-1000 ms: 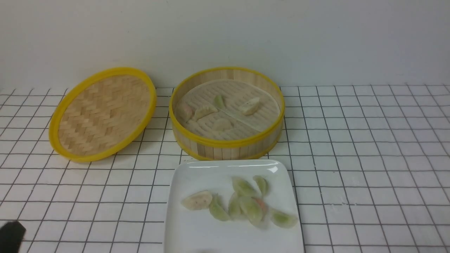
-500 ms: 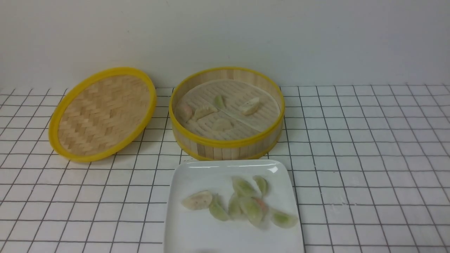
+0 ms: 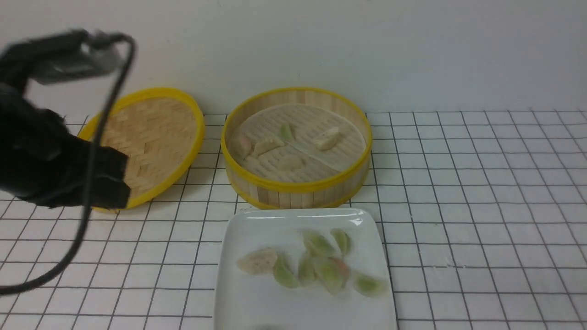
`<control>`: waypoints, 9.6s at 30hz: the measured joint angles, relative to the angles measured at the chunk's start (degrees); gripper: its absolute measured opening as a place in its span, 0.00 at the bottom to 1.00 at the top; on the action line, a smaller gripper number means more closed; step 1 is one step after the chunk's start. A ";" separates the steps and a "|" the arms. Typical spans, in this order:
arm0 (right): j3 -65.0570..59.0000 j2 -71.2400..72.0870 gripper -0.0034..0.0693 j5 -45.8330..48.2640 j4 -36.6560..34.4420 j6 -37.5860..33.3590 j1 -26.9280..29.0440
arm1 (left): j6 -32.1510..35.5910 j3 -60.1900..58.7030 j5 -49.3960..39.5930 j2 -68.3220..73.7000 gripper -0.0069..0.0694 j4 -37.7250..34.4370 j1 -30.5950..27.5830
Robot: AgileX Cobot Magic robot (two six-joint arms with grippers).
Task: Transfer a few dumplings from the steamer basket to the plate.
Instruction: Use the left arm to grab a dumpling from the steamer, then use the left arm to put the dumpling into the plate, then use the right arm to grab a dumpling from inside the steamer, then use the right arm to put the dumpling into the plate
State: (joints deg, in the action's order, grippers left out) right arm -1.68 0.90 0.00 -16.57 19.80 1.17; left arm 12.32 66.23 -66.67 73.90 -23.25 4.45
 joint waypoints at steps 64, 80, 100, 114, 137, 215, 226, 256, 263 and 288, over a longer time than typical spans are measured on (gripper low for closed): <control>46.86 -35.48 0.03 62.79 3.49 -10.92 -14.26 | 5.75 79.08 -4.83 64.57 0.17 16.62 13.76; 46.86 -35.48 0.03 64.04 2.80 -11.47 -14.26 | 5.75 78.90 -0.37 76.08 0.60 16.62 13.76; 46.86 -35.48 0.03 64.52 2.75 -11.58 -14.26 | -0.96 73.16 -4.80 50.31 0.32 10.27 13.90; 46.86 -35.77 0.03 66.89 2.57 -12.73 -14.26 | -0.67 12.65 -4.06 24.73 0.32 8.04 26.90; 76.65 -76.09 0.03 69.96 -4.97 -26.83 -18.77 | -7.78 12.88 -1.63 28.87 0.31 22.10 29.06; 150.67 -152.31 0.62 61.34 15.91 -26.69 -25.35 | -13.31 11.54 -5.23 -9.24 0.08 18.04 27.56; 150.67 -152.64 0.63 57.49 17.01 -30.10 -25.52 | -13.31 11.54 -5.23 -9.29 0.08 18.44 27.56; 150.89 -152.27 0.31 66.70 20.35 -36.24 -25.19 | -13.31 11.54 -5.23 -9.29 0.08 17.62 27.56; 151.43 -147.43 0.31 71.31 19.64 -35.59 -25.19 | -13.31 11.54 -5.23 -9.29 0.08 17.60 27.56; 76.69 -103.72 0.31 60.90 -4.46 -27.08 -37.77 | -12.80 11.54 -5.23 -9.34 0.08 25.56 27.56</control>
State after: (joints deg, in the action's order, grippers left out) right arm 75.01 -102.82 60.90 -21.03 -7.29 -36.60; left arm -0.48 77.77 -71.91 64.56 2.31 32.01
